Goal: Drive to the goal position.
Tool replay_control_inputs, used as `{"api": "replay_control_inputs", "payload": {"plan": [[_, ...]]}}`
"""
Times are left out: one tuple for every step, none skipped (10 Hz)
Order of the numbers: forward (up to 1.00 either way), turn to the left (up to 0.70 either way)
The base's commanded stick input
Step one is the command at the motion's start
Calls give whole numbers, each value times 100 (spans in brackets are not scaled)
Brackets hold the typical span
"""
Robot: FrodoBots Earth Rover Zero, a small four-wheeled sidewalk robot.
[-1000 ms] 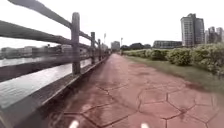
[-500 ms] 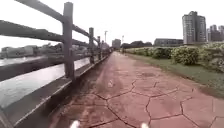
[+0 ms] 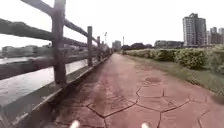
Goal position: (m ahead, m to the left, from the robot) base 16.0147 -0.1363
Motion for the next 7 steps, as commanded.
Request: {"api": "replay_control_inputs", "payload": {"plan": [[70,0],[70,0],[70,0],[70,0],[70,0],[70,0],[70,0]]}}
